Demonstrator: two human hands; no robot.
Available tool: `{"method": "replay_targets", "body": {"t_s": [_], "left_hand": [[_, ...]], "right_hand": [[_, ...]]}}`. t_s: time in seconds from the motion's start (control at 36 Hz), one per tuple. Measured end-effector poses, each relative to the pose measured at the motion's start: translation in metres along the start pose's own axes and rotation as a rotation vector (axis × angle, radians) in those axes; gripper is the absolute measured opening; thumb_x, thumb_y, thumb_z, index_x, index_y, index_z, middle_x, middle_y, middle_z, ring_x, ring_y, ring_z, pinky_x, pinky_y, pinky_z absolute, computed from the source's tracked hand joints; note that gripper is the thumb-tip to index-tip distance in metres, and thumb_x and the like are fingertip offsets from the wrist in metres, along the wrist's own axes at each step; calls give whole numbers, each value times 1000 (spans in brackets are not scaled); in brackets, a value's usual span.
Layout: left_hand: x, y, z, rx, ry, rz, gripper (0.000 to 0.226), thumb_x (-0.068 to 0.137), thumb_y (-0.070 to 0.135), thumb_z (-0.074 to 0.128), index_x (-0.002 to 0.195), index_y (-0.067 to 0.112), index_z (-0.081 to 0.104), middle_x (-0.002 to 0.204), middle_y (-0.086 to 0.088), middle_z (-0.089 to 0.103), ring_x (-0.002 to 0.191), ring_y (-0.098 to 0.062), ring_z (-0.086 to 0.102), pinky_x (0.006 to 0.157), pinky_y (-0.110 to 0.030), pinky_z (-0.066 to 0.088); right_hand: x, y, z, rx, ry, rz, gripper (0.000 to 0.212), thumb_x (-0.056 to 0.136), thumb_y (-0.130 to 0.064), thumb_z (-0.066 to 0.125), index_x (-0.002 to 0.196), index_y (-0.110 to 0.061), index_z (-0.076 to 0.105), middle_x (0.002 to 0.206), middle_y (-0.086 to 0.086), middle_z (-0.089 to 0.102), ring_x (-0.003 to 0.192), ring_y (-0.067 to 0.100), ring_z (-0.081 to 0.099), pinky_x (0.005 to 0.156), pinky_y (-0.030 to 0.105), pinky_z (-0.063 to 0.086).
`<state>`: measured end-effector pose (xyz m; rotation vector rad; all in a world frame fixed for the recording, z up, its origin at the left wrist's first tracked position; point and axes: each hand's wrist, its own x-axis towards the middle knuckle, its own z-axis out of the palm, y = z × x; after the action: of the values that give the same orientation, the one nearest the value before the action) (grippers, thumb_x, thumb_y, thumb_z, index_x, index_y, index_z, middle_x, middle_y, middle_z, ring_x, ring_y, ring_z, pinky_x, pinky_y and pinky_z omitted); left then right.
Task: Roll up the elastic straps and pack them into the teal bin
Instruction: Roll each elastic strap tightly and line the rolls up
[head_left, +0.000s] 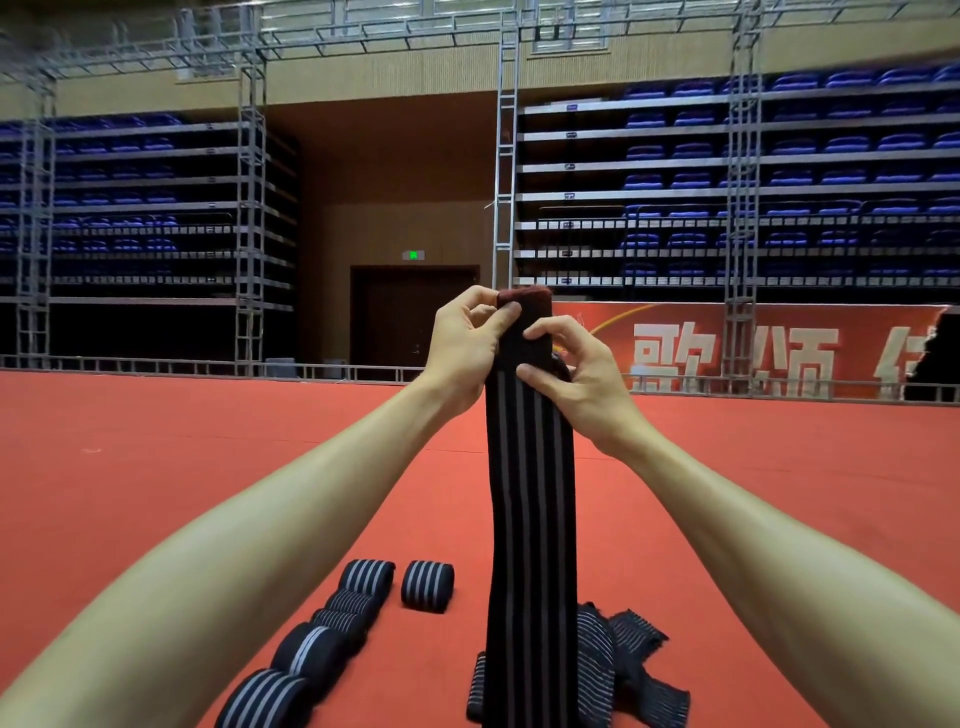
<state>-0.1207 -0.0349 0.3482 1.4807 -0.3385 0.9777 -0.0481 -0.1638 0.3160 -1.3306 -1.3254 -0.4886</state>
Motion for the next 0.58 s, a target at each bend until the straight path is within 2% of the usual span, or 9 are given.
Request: {"method": "replay_targets", "body": {"t_s": [0.11,0.19,0.28,0.33,0.44,0.5,0.56,0.58], "left_hand": [[1,0,1,50,12,-22,14,100,10,55,88,11,62,82,-6,64,77,-18,62,75,-36,55],[-3,-7,-2,91,21,-48,2,100,14,55,100,15,53,89,-4,58,78,-11,55,73,-29,48],[-21,-21,-9,52,-100,-135,26,100,14,55,120,21,39,101,-7,59,87,-14,61,76,-32,52],[-38,-33,-13,75,-192,-155,37,100,11,55,126,28,34,106,-7,63,89,-15,66,77,-34,55],[-61,-54,-13,163,-275,-94,61,98,3,53,134,41,23,131,-14,56,111,-26,66,96,-43,54],[-64,-58,-10,190,-245,-14,68,96,3,53,135,49,22,144,-8,45,123,-18,58,105,-42,48],[-62,-59,-8,222,-214,36,74,96,2,53,138,52,19,154,1,32,135,-5,44,113,-35,40],[-61,-59,-7,240,-200,47,76,95,4,54,141,53,18,157,3,28,140,-6,38,116,-38,36]], "right_hand": [[1,2,3,-29,55,-10,30,84,-6,72,100,-29,60,102,-6,63,101,27,62,93,55,49],[3,4,5,-52,103,-6,27,86,-4,71,104,-21,60,103,-3,63,102,23,61,95,51,50],[6,4,3,-70,162,-6,28,86,-3,69,104,-22,58,102,-8,61,101,15,59,97,46,48],[8,4,2,-70,201,-3,29,87,-2,67,104,-23,56,102,-10,59,98,11,57,96,42,48],[11,4,4,-42,273,19,28,89,-1,65,108,-19,54,101,-12,57,90,0,55,91,32,49],[11,5,6,-54,293,15,27,90,-1,65,109,-17,55,101,-12,57,88,-6,53,89,24,47],[10,5,8,-46,312,12,26,90,-2,65,110,-16,55,102,-12,57,88,-8,52,87,16,44],[9,5,10,-37,314,12,26,90,-2,64,111,-15,55,103,-11,58,89,-7,53,86,15,44]]}}
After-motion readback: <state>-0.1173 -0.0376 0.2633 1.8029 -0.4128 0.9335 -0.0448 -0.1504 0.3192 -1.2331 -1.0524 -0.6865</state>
